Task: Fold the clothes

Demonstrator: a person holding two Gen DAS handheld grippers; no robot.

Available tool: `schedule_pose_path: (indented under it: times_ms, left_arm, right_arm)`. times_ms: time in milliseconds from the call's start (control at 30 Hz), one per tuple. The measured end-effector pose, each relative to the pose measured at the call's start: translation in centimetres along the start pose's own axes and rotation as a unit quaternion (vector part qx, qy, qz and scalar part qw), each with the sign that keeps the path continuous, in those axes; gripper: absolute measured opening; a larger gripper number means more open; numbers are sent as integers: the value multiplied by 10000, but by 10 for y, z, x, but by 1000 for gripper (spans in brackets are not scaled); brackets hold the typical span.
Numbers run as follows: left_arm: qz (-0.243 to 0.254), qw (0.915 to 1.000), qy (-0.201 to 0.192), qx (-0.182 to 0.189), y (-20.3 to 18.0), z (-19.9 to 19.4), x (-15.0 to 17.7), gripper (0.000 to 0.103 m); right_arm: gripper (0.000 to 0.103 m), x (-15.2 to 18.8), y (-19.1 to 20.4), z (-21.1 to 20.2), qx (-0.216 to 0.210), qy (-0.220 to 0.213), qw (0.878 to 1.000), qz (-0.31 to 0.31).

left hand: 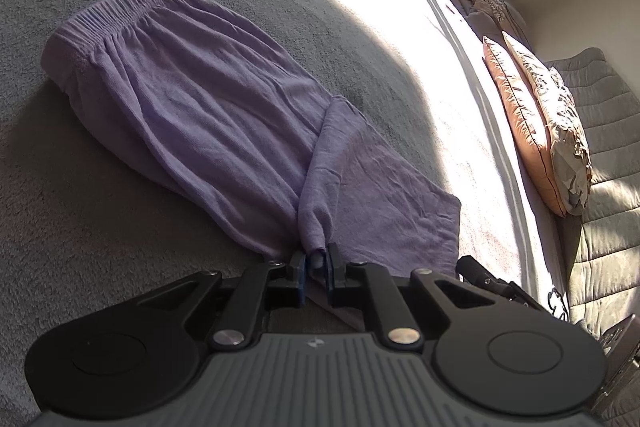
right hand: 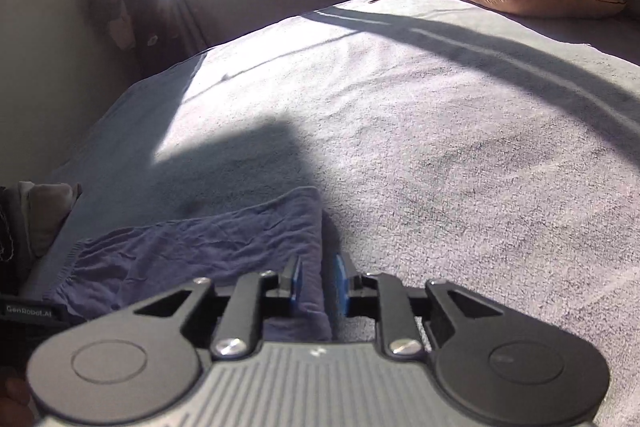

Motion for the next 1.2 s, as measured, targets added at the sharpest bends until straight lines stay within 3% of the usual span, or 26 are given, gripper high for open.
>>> schedule_pose_path:
  times_ms: [133,167,233,400,500,600,667,700,867,967,1033,1200]
  left_arm:
    - [-14,10000,3,26,1,0,-1,9]
    - [-17,10000,4,33,1,0,-1,9]
    - [-11,10000,6,44,1,0,-1,9]
    - [73,9999,28,83,-2,1,-1,9]
    - [29,10000,57,68,0,0,-2,9]
    - [-65,9999,63,129,4,-4,-4,9]
    - [-117,9998,69,144,7,-10,-6,12]
    - [-212,9996,-11,160,11,-19,-9,13]
    - [-775,9949,-601,234,39,-68,-28,44]
    - [-1285,9854,-1115,-19,65,-100,-38,52]
    - [-1566,9794,-1253,-251,79,-110,-40,52]
    - [-1902,9757,-1070,-192,90,-107,-38,54]
  right_arm:
    - [34,-15,-4,27,-51,172,9998,81]
    - [29,-17,-4,31,-115,163,9998,69]
    - [8,-20,-5,40,-242,144,9996,46]
    - [0,-15,-35,30,-371,-333,9945,918]
    - [0,-12,-41,23,-425,-335,9938,976]
    - [14,-10,-46,16,-490,-312,9933,1000]
    - [39,-6,-44,6,-667,-344,9913,1078]
    - [41,-3,-43,2,-718,-350,9910,1075]
    - [41,12,1,-8,-199,-466,9987,27]
    - [41,17,35,-4,-188,-455,9967,-647]
    - [41,21,58,-2,-181,-446,9928,-1095]
    - [41,34,108,19,-379,-178,9827,-1801]
Point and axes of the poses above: each gripper's, at about its wrist camera, not at the fingertips, and z roughly the way its jaws point, y to its left, x to its underside, the point moved 2 cm from there along z, roughly the way its jaws point, and after that the axes turned 14 degrees about y, right-handed, at the moved point
